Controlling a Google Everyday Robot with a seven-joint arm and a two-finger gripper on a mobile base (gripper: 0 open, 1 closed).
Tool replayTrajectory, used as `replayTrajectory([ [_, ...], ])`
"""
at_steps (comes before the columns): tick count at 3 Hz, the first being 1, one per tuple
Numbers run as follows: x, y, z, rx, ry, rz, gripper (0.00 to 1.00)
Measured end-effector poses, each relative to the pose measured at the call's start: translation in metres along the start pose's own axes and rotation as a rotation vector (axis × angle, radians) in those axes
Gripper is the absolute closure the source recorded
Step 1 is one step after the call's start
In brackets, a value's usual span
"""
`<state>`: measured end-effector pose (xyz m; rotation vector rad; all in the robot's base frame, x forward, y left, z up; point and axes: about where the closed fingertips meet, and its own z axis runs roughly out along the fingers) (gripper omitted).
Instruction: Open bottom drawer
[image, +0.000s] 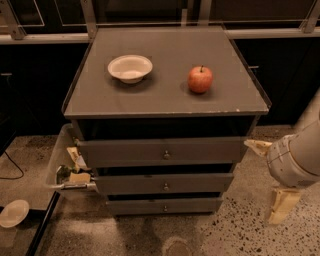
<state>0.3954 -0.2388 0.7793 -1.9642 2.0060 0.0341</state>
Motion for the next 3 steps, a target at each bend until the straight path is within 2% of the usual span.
replayTrajectory([
  [1, 0.000, 0.000, 0.000, 0.000, 0.000, 0.000, 0.00],
  [3, 0.015, 0.027, 0.094, -0.112, -0.070, 0.064, 0.00],
])
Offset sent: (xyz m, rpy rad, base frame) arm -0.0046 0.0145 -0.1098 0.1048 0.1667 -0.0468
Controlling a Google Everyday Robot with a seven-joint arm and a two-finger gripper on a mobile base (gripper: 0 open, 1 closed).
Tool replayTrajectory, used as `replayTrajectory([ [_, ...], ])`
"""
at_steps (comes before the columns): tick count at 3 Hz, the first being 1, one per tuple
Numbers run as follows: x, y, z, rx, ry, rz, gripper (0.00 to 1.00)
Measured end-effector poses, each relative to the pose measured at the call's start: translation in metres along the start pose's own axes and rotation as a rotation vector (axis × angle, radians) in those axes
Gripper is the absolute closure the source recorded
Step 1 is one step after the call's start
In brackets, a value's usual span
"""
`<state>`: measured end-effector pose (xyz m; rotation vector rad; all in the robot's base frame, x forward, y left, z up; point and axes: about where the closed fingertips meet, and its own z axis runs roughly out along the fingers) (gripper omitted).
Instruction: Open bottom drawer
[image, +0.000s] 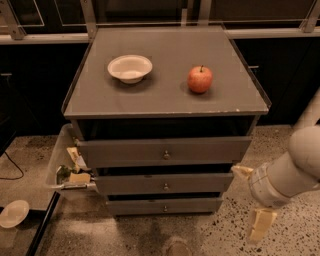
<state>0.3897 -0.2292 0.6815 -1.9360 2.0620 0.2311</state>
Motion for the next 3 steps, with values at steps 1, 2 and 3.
replayTrajectory([
  [1, 0.022, 0.007, 0.069, -0.018, -0.047, -0.014, 0.00],
  [2, 0.034, 0.008, 0.122, -0.011, -0.093, -0.062, 0.00],
  [3, 0.067, -0.004, 0.189, -0.030, -0.093, -0.080, 0.00],
])
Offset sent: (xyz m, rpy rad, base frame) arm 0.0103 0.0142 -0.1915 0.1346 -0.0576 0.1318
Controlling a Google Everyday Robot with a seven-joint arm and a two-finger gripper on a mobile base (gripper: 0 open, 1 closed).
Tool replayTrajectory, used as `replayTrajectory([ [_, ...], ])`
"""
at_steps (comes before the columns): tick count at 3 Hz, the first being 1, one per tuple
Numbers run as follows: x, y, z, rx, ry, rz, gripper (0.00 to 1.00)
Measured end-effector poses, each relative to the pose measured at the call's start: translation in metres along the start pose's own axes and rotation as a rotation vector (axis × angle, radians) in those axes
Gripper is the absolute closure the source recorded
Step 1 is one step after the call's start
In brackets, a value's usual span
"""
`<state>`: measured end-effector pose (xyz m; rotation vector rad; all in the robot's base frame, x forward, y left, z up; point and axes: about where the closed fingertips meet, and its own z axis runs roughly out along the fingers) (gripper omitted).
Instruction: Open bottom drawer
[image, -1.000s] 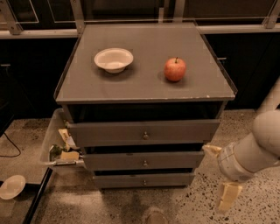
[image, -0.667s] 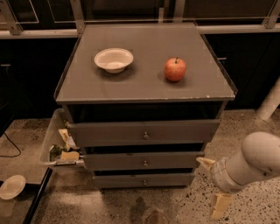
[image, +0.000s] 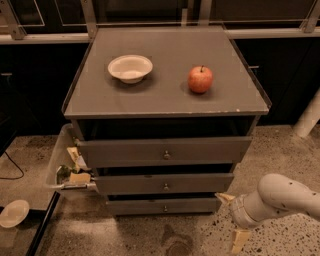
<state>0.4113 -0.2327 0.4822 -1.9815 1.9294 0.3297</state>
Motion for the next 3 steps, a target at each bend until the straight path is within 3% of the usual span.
replayTrajectory([
  [2, 0.001, 0.004, 0.008, -0.012, 0.017, -0.003, 0.00],
  [3, 0.014, -0.003, 0.034, -0.009, 0.021, -0.012, 0.00],
])
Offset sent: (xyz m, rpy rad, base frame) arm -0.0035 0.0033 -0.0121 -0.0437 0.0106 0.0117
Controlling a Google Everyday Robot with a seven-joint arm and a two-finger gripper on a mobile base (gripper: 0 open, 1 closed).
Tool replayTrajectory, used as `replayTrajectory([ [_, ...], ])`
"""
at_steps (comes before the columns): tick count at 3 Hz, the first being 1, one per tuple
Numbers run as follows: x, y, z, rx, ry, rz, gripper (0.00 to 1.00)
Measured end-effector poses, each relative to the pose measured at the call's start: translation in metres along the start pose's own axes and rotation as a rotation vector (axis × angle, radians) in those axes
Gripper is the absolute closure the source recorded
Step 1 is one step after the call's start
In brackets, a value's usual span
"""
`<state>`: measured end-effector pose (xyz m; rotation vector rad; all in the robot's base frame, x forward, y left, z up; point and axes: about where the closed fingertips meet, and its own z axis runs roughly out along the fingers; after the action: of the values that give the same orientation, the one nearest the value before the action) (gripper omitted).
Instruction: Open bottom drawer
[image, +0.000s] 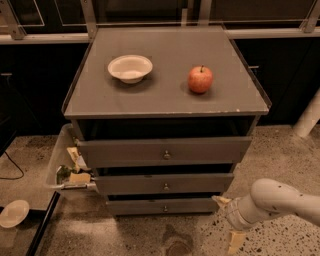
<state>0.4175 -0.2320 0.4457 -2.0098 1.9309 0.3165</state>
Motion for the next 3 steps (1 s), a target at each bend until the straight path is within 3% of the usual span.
replayTrajectory([
  [1, 0.020, -0.011, 0.043, 0.009, -0.021, -0.028, 0.00],
  [3, 0.049, -0.037, 0.114, 0.058, -0.143, -0.123, 0.00],
])
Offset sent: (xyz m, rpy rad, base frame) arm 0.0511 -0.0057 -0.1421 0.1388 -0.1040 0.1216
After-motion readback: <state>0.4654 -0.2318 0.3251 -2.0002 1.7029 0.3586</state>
